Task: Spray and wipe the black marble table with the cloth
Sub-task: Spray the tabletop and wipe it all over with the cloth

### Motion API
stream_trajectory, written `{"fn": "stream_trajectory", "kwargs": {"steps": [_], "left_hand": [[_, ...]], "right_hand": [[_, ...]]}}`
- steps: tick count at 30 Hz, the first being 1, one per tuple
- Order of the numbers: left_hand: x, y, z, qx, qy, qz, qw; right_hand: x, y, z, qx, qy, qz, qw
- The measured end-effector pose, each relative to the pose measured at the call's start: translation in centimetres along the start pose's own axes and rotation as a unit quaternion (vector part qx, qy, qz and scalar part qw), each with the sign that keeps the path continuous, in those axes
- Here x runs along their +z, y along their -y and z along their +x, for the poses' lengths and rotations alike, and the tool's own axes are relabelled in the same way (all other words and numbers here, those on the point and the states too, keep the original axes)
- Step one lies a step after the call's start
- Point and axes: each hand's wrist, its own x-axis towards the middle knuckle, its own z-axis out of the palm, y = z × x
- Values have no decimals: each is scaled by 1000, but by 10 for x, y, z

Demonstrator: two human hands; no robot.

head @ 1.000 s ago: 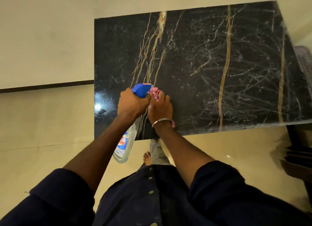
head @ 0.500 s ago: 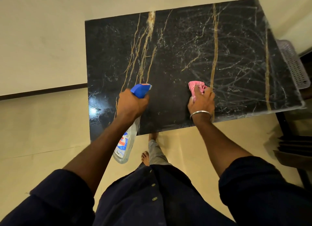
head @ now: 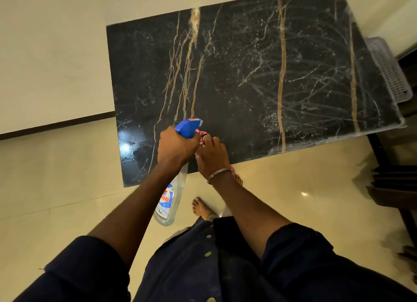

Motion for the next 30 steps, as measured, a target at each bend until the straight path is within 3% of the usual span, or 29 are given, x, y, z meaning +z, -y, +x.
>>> {"fn": "stream_trajectory", "kwargs": {"steps": [10,14,17,21,24,26,28,30], "left_hand": [[46,-49,5,17,70,-19,997],[59,-70,9,19,74,-18,997],[66,-79,12,27,68,-4,997],[75,-91,15,27,48,10,998],[79,-97,16,27,36,6,999],[81,-98,18,15,19,5,1000],[83,-100,20,-2,14,-4,1000],[86,-103,23,-11,21,1,1000]], "right_hand": [[-60,-182,-33,202,-75,-86,973],[-70,-206,-27,293,-77,-80,950],[-66,-185,-7,339,-75,-47,937],[-50,-130,10,177,-56,-21,982],[-43,-98,14,82,-33,55,995],[-43,-98,17,18,-4,41,999],[-46,-119,20,-10,-12,5,1000],[-56,-151,22,21,-20,-12,1000]]}}
